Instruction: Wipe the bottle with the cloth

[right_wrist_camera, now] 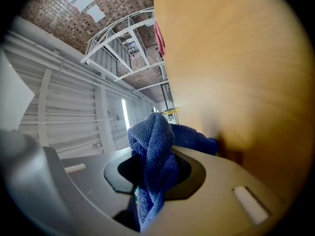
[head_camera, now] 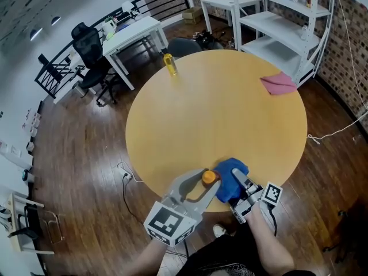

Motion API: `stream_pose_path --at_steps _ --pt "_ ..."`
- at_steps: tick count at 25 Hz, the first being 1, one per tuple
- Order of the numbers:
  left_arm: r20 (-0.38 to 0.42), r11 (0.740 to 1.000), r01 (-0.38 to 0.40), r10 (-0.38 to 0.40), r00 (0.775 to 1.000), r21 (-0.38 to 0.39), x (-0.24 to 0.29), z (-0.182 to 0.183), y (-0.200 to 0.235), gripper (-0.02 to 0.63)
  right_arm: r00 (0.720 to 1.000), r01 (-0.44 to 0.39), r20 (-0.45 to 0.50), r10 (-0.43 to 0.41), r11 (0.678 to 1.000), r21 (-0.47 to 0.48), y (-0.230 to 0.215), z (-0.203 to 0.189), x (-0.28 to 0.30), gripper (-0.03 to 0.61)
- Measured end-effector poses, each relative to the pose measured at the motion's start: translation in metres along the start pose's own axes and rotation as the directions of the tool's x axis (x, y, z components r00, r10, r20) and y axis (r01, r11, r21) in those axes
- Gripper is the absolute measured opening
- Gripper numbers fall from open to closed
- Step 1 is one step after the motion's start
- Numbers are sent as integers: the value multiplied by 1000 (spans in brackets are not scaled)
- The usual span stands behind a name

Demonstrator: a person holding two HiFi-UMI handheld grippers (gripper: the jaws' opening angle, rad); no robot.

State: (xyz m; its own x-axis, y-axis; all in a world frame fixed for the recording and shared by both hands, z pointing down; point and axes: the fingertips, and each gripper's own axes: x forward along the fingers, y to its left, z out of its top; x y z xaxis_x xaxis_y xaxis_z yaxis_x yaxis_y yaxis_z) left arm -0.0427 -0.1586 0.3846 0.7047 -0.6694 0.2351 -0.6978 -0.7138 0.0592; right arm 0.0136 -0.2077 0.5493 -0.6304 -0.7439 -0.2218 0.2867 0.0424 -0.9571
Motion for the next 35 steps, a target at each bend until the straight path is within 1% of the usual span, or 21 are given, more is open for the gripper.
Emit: stream_pose_path --at_steps 4,6,8,10,13,15,17,18,19,22,23,24,25,28,30,33,35 --pt "6 1000 3 -3 1000 -15 5 -1 -2 150 1000 16 -4 -16 1000 1 -4 -5 -7 80" --pt "4 1000 0 0 1000 -10 8 -3 -4 150 999 34 -4 -34 999 -26 -4 -4 -10 80" --pt "-1 1000 -12 12 1000 -1 9 -5 -2 150 998 67 0 -67 993 -94 1 -1 -13 80" --pt "-9 1000 -28 28 1000 4 9 -10 2 150 994 112 3 -114 976 -189 9 1 -15 80" --pt "-23 999 -43 43 999 -8 10 -20 7 150 986 159 7 -166 930 -332 26 4 -21 78" --pt "-30 999 -50 50 998 -14 12 -28 10 150 984 172 21 -179 900 -400 39 10 -23 80" --pt "-45 998 -61 60 997 -4 17 -40 12 150 982 182 32 -188 868 -462 53 12 -25 80" --pt "-56 998 -66 67 996 6 20 -47 13 150 979 192 36 -201 844 -500 58 12 -27 80" --pt "-69 997 -72 73 995 17 22 -54 15 150 974 207 41 -221 813 -545 63 11 -28 80" --pt "-91 995 -91 94 991 35 28 -72 20 150 957 246 55 -284 697 -673 76 4 -33 80" --pt "-92 995 -98 101 991 37 30 -76 22 150 954 247 57 -293 668 -702 80 2 -34 80" --pt "-93 994 -104 107 990 34 31 -80 24 150 953 247 59 -298 647 -722 84 1 -35 80" --pt "-95 994 -110 112 989 28 32 -84 26 150 952 247 60 -301 635 -732 86 -1 -35 80" --pt "-97 992 -127 128 987 12 35 -96 30 150 945 253 56 -321 615 -746 85 -5 -40 80" --pt "-85 990 -138 138 987 7 35 -100 33 150 938 259 53 -341 593 -762 83 -8 -42 80" --pt "-9 987 -158 158 987 -16 31 -85 40 150 931 253 38 -364 564 -787 83 -16 -42 80" --pt "24 986 -165 165 986 -10 30 -70 46 150 928 247 28 -371 558 -792 82 -20 -41 80"
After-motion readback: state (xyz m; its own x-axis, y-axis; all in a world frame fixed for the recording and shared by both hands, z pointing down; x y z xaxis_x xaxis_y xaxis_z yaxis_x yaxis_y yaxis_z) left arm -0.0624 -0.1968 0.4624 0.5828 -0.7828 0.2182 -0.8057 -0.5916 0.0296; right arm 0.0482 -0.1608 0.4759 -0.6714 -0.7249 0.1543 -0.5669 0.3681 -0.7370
